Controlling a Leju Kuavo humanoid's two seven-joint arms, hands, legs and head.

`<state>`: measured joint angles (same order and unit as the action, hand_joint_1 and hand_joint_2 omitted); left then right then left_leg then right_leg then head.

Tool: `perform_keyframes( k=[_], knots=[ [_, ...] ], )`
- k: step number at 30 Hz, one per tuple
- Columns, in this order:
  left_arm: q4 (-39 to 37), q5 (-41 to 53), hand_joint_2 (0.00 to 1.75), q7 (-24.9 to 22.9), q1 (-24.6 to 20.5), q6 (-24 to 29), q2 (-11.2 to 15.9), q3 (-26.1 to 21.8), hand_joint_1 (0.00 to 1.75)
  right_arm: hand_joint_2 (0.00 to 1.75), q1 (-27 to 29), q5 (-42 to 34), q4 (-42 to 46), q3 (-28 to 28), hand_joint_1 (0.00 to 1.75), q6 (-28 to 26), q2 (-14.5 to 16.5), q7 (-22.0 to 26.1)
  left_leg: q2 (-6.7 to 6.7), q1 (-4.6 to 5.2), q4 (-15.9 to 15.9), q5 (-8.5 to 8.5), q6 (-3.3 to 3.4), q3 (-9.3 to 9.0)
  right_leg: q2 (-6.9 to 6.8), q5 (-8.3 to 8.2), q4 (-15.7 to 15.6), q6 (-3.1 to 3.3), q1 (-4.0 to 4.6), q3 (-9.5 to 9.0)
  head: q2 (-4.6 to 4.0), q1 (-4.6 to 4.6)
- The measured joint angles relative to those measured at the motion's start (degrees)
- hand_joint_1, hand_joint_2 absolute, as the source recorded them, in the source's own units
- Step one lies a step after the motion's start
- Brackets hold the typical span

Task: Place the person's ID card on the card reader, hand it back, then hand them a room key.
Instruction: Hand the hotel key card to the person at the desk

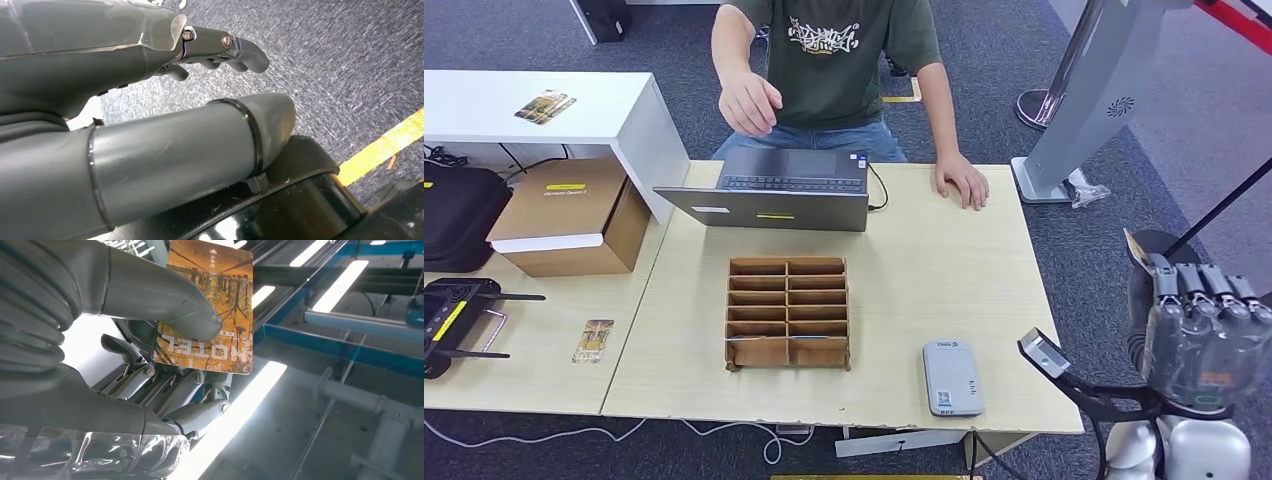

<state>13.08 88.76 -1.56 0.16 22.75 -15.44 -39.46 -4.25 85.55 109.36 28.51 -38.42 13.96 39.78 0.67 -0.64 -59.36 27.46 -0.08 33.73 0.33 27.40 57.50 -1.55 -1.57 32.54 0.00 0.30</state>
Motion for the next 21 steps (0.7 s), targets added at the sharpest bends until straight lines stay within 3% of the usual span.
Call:
perform_keyframes(
  k=[10, 13, 15, 16, 17, 19, 20, 21],
  knots=[
    [-0.8, 0.0, 0.0, 0.5, -0.3, 0.0, 0.5, 1.7, 0.0, 1.75, -5.9, 0.0, -5.1, -0.3, 1.74, 0.0, -3.7, -0.9, 0.01, 0.0, 0.0, 0.0, 0.0, 0.04, -0.01, -0.01, 0.0, -0.01, 0.0, 0.0, 0.0, -0.01],
    [-1.0, 0.0, 0.0, 0.6, -0.4, 0.1, 0.6, 1.9, 0.0, 1.75, -7.6, 0.0, -7.5, -1.7, 1.74, 0.0, -6.2, -4.7, 0.01, 0.01, 0.0, -0.01, 0.02, 0.19, -0.02, -0.03, 0.0, -0.03, -0.01, -0.03, 0.0, 0.0],
    [-1.2, 0.0, 0.0, 0.7, -0.4, 0.2, 0.8, 2.0, 0.0, 1.75, -10.4, 0.0, -10.3, -4.0, 1.74, 0.1, -9.1, -10.3, -0.02, 0.07, 0.0, -0.05, 0.07, 0.56, 0.01, -0.11, 0.1, -0.1, -0.06, -0.01, 0.0, 0.0],
    [-1.3, 0.0, 0.0, 0.7, -0.5, 0.2, 0.8, 2.0, 0.0, 1.75, -13.5, 0.0, -12.8, -6.1, 1.74, 0.6, -11.8, -15.5, -0.02, 0.16, 0.0, -0.12, 0.14, 0.82, 0.02, -0.21, 0.1, -0.18, -0.16, 0.1, 0.0, -0.02],
    [-1.4, 0.0, 0.0, 0.8, -0.6, 0.3, 0.9, 2.1, 0.0, 1.75, -17.7, 0.0, -15.9, -9.3, 1.74, 1.5, -15.2, -23.7, -0.01, 0.3, 0.0, -0.23, 0.24, 1.01, 0.01, -0.28, 0.2, -0.27, -0.29, 0.29, 0.0, -0.05],
    [-1.5, 0.0, 0.0, 0.8, -0.8, 0.3, 1.1, 2.2, 0.0, 1.75, -27.1, 0.1, -22.1, -19.1, 1.74, 3.7, -21.7, -47.6, 0.19, 0.47, 0.0, -0.5, 0.4, 1.32, -0.19, -0.38, 0.3, -0.42, -0.46, 0.6, 0.0, -0.01],
    [-1.5, 0.0, 0.0, 0.8, -0.8, 0.3, 1.2, 2.2, 0.0, 1.75, -30.9, 0.1, -24.3, -25.5, 1.75, 4.5, -23.7, -60.6, 0.27, 0.48, 0.0, -0.58, 0.43, 1.34, -0.28, -0.38, 0.3, -0.43, -0.47, 0.63, 0.0, 0.04],
    [-1.6, 0.0, 0.0, 0.9, -0.8, 0.3, 1.2, 2.2, 0.0, 1.75, -33.7, 0.1, -26.3, -33.0, 1.75, 4.8, -25.3, -70.4, 0.3, 0.46, 0.0, -0.61, 0.41, 1.12, -0.29, -0.39, 0.3, -0.43, -0.46, 0.64, 0.0, 0.09]
  ],
)
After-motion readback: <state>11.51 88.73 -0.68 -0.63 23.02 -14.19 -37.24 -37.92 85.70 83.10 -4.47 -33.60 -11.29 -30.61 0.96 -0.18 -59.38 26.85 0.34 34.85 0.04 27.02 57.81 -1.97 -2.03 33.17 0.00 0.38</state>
